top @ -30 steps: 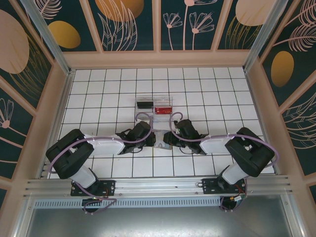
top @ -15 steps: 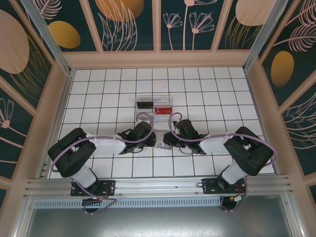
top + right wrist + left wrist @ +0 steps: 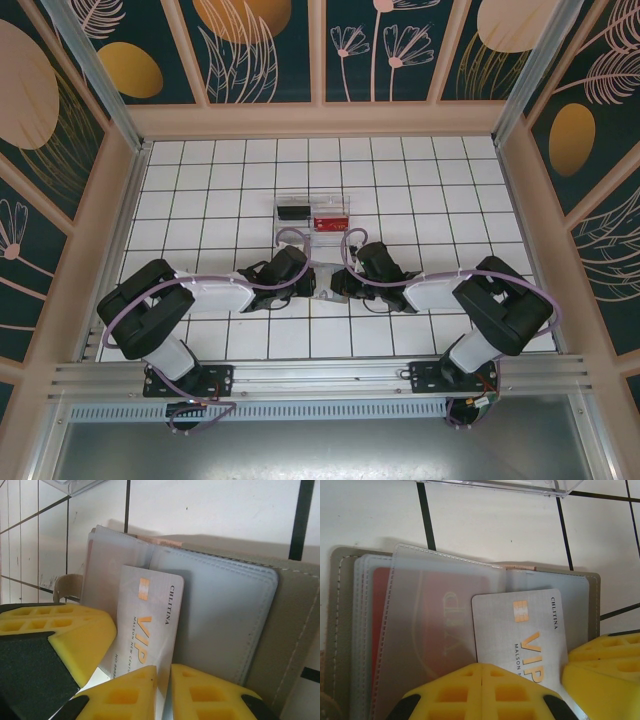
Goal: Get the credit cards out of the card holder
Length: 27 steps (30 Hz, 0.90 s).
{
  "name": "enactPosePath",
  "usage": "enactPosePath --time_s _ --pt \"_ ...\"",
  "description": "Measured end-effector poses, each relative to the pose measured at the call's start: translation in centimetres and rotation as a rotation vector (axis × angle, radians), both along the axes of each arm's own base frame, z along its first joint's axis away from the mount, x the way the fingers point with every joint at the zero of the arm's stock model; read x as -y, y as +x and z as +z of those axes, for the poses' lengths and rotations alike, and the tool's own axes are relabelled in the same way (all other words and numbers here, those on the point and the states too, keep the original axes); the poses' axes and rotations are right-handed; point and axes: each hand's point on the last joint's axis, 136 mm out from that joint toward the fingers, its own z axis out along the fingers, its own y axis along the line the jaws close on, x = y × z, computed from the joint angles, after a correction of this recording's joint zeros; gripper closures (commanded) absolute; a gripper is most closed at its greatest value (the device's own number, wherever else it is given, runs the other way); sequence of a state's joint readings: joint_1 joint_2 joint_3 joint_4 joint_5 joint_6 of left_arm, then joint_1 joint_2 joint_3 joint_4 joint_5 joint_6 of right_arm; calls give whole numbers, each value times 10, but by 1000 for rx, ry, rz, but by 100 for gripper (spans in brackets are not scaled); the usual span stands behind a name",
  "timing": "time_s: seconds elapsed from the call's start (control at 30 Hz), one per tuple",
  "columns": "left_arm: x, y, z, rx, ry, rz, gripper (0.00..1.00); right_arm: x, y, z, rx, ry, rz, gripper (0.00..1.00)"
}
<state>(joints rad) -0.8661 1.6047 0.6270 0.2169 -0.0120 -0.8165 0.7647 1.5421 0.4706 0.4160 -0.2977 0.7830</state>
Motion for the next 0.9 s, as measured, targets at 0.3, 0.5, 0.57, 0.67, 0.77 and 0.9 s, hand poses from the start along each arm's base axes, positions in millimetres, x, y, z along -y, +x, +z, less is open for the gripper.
enactPosePath --time_s 0.3,0.5,0.57,0.67,0.77,0.9 --pt "0 0 0 1 1 1 92 0 0 -1 0 0 0 100" --pt "-3 1 2 7 10 10 86 -1 1 2 5 5 0 100" --pt "-5 1 7 13 12 16 82 -1 2 8 18 14 -2 100" --pt "-7 3 23 39 -4 31 69 -1 5 23 55 37 -9 100" --pt "-9 7 49 88 -45 50 52 2 9 38 102 45 -17 100" --pt "-17 11 95 182 -116 96 23 10 11 49 158 16 -21 100"
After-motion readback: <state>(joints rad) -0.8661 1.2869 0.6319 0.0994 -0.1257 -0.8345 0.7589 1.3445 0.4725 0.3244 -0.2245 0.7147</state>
